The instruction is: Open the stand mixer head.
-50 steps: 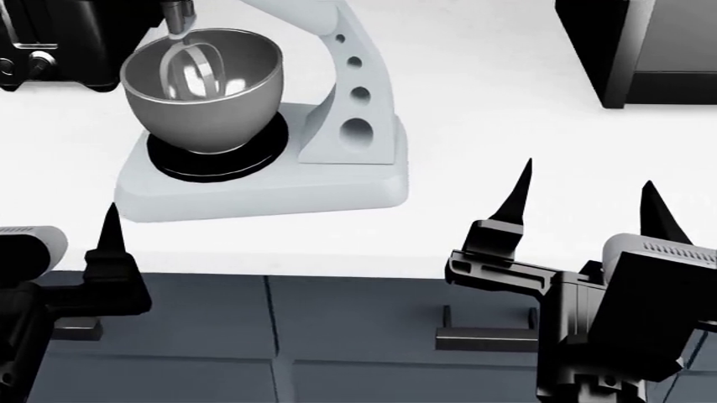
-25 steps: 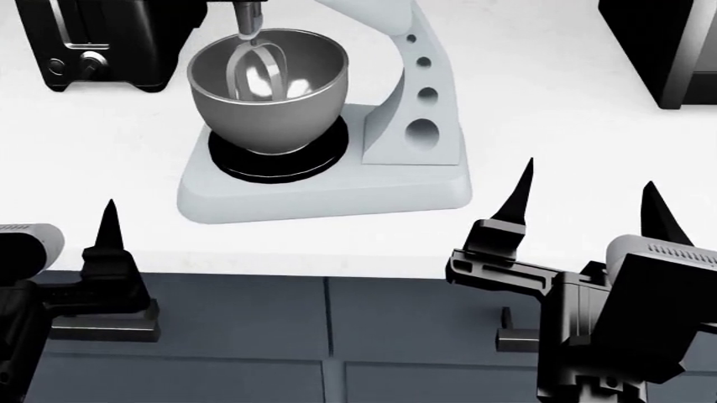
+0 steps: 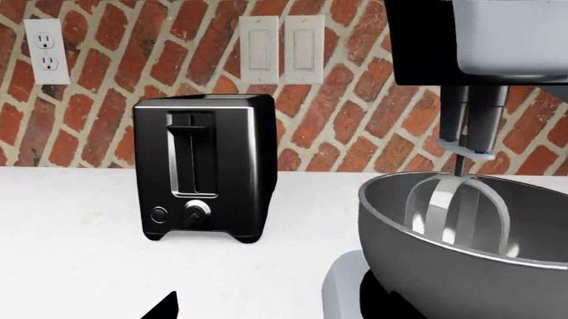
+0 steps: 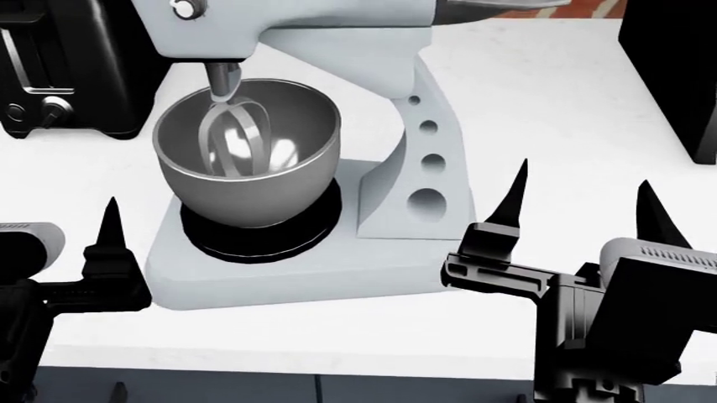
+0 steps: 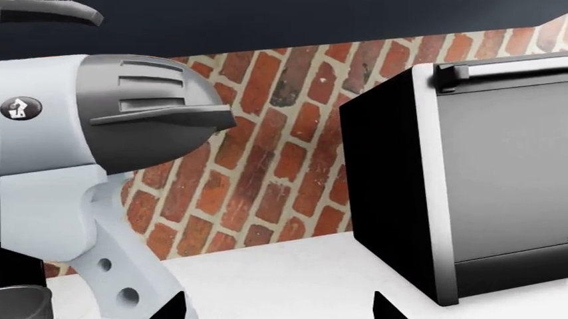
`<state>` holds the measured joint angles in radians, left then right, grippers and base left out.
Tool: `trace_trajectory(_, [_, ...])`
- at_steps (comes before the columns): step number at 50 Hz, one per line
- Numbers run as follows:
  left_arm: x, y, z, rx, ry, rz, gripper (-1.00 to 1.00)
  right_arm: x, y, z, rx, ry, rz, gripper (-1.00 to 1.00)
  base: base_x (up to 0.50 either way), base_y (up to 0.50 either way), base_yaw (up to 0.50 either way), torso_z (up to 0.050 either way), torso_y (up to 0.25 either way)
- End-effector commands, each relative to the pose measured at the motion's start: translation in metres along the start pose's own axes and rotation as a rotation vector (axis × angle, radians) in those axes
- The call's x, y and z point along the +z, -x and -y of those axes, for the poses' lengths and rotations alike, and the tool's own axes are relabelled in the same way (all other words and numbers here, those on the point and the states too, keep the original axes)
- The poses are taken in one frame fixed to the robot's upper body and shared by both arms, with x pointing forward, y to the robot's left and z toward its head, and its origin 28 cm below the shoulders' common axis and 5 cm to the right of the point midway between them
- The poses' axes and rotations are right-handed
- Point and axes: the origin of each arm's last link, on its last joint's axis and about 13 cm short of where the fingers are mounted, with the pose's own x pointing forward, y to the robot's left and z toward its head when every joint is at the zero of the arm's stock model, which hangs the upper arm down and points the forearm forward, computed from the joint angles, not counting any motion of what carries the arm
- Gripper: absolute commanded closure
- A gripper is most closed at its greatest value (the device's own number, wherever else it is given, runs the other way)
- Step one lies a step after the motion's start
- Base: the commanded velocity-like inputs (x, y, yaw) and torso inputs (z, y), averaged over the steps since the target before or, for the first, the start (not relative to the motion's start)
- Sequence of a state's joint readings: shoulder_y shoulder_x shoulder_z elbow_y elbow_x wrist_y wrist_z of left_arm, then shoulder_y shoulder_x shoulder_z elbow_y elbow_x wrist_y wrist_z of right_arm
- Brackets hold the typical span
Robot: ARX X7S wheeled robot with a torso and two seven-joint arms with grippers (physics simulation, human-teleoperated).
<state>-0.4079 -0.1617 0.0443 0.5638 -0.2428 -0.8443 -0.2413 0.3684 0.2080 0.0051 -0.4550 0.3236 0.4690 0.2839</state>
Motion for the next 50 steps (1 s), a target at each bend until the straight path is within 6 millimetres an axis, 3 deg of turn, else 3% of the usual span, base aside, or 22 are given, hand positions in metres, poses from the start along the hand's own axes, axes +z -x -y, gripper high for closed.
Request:
trace_trajectory(1, [0.001,0.001,-0.002,0.011,0.037,0.034,-1.0,0.0,0.001,-0.003,0.025,0.014,-0.02,-1.0,0.04,0.0,0.0,0.0,0.0])
trace_trajectory(6, [0.0,-0.001,0.0,0.008,0.038,0.033,-1.0,0.01,0.001,-0.008,0.066,0.003,-0.007,-1.0,0.0,0.0,0.0,0.0,0.0])
trace_trajectory(7, [0.0,0.0,0.0,0.009,0.037,0.034,-1.0,0.013,0.001,-0.011,0.094,0.01,0.013,1.0,0.0,0.0,0.0,0.0,0.0])
trace_trajectory(14, [-0.001,0.0,0.0,0.007,0.044,0.034,-1.0,0.045,-0.006,-0.029,0.155,0.031,0.073,1.0,0.0,0.0,0.0,0.0,0.0])
trace_trajectory(17, [0.0,0.001,-0.001,0.007,0.045,0.037,-1.0,0.05,-0.01,-0.032,0.166,0.024,0.08,1.0,0.0,0.0,0.0,0.0,0.0])
trace_trajectory(19, [0.0,0.0,-0.001,0.009,0.047,0.038,-1.0,0.053,-0.017,-0.033,0.166,0.021,0.086,1.0,0.0,0.0,0.0,0.0,0.0])
trace_trajectory(20, [0.001,0.001,-0.001,0.004,0.045,0.038,-1.0,0.066,-0.03,-0.037,0.199,0.029,0.116,1.0,0.0,0.0,0.0,0.0,0.0])
trace_trajectory(34, [0.004,0.002,-0.002,0.014,0.047,0.053,-1.0,0.078,-0.038,-0.051,0.238,0.027,0.148,1.0,0.0,0.0,0.0,0.0,0.0])
trace_trajectory(50, [0.006,0.002,-0.003,0.015,0.045,0.063,-1.0,0.07,-0.034,-0.066,0.275,0.011,0.134,1.0,0.0,0.0,0.0,0.0,0.0])
